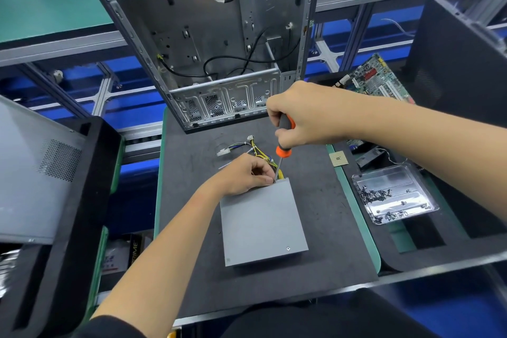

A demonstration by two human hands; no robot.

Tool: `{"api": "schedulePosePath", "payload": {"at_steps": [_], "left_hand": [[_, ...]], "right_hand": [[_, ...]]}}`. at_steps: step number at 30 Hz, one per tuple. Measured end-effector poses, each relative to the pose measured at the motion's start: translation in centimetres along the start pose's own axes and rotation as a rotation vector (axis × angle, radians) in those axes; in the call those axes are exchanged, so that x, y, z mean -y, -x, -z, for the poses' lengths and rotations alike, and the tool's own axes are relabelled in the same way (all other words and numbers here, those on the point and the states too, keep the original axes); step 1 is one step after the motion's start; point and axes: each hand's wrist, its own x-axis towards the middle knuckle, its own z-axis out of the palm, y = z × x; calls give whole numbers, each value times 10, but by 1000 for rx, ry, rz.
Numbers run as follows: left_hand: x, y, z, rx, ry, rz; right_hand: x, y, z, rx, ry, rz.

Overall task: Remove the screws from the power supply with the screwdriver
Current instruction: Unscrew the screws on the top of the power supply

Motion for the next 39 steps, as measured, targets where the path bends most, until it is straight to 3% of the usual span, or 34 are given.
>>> {"api": "schedulePosePath", "payload": {"at_steps": [17,24,30,36,39], "left_hand": [[5,1,-3,-25,66,-27],[2,4,-5,-34,100,-30],[1,2,-4,-29,58,-3],[-1,5,-5,-41,101,8],[-2,5,-6,-48,110,24]], "right_hand": [[-2,-2,-2,10,-8,44],[4,-3,5,99,52,171],[17,-2,17,299,79,312],[22,-9,7,205,211,83],[24,-13,6,205,210,131]]}}
